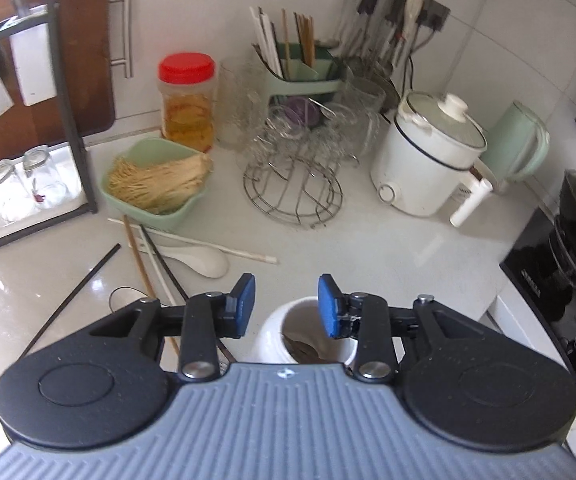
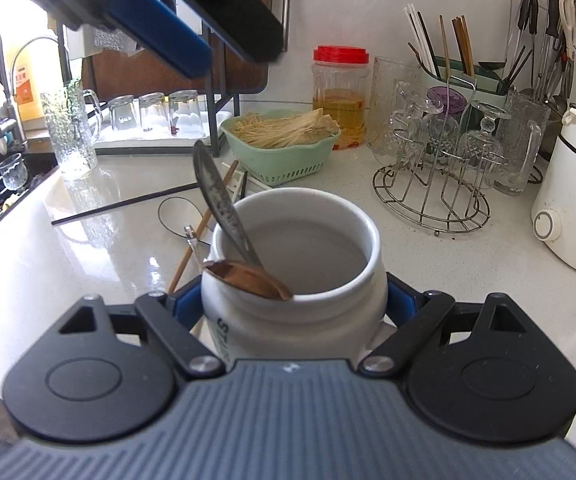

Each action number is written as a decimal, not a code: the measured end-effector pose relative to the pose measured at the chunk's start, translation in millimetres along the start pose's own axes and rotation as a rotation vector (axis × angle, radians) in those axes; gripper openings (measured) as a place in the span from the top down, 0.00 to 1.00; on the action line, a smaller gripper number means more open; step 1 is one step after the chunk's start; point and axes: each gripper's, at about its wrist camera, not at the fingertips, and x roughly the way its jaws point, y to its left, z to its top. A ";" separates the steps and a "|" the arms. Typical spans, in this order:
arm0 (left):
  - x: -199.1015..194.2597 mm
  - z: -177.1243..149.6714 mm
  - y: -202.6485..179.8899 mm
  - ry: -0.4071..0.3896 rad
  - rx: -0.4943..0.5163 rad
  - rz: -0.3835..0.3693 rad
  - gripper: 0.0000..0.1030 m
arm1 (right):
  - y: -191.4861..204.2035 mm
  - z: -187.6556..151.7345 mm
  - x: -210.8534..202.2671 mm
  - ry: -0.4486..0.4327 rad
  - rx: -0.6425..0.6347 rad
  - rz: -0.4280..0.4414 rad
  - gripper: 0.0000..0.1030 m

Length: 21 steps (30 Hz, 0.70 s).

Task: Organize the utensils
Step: 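Move the left gripper back toward the chopsticks and white spoons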

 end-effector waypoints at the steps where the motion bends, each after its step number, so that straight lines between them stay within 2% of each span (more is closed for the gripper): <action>1: -2.3 -0.5 1.4 -0.008 -0.006 0.009 0.61 | -0.4 0.2 0.0 0.001 -0.001 0.002 0.12; 10: -13.2 -13.2 15.0 -0.041 -0.092 0.097 0.58 | -10.5 -0.8 -3.2 0.015 -0.026 0.036 0.12; 21: -11.0 -47.6 27.3 -0.066 -0.240 0.197 0.54 | -33.3 -6.3 -10.2 0.014 -0.072 0.097 0.12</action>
